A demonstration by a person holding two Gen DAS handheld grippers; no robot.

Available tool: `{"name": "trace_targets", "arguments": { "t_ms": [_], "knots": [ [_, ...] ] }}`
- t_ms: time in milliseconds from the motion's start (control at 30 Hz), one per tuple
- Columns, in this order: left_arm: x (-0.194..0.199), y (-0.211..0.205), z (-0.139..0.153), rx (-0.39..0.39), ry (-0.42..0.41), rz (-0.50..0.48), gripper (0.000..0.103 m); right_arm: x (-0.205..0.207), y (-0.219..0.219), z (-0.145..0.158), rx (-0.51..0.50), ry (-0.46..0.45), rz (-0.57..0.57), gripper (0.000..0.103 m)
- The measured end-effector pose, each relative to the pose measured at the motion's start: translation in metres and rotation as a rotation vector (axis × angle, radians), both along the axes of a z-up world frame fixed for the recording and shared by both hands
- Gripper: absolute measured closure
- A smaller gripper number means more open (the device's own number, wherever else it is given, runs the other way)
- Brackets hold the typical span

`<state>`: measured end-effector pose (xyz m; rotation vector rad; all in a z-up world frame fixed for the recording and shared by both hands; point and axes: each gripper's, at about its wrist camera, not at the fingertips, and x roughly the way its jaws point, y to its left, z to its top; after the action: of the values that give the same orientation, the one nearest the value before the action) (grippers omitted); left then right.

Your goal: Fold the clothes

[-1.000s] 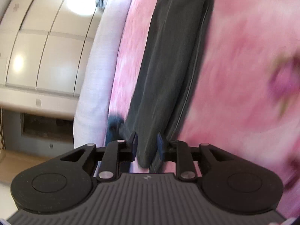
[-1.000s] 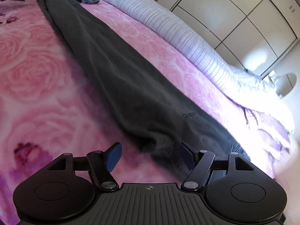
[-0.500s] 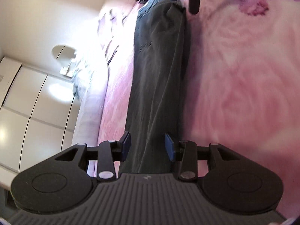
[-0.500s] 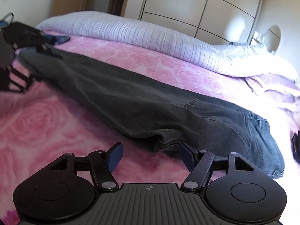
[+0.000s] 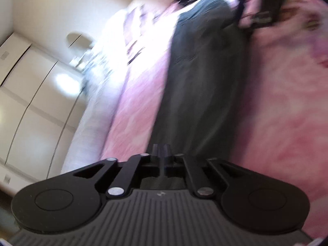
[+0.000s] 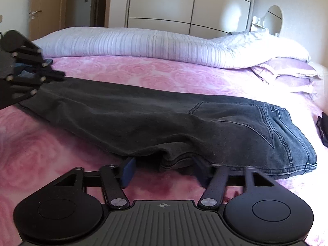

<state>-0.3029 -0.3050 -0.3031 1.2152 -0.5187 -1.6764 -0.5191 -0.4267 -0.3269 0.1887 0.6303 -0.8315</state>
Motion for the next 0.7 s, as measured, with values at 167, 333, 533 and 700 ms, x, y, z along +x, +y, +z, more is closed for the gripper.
{"name": "trace_targets", "arguments": {
  "t_ms": [167,333,533,700],
  "knots": [
    [-0.022,0.008,-0.022,0.005,-0.051,-0.098,0.048,-0.006,-0.013,0.011,0.058,-0.086,-0.023,0.089],
    [-0.025,-0.008,-0.023,0.02,-0.028,-0.025,0.089,-0.012,-0.011,0.026,0.06,-0.153,-0.038,0.092],
    [-0.015,-0.011,-0.005,0.023,0.013,0.001,0.1,-0.014,-0.002,0.029,0.031,-0.131,-0.027,0.092],
    [-0.006,-0.026,0.002,0.051,0.05,0.015,0.099,0.002,0.041,0.03,-0.205,0.064,0.133,0.09]
  ]
}}
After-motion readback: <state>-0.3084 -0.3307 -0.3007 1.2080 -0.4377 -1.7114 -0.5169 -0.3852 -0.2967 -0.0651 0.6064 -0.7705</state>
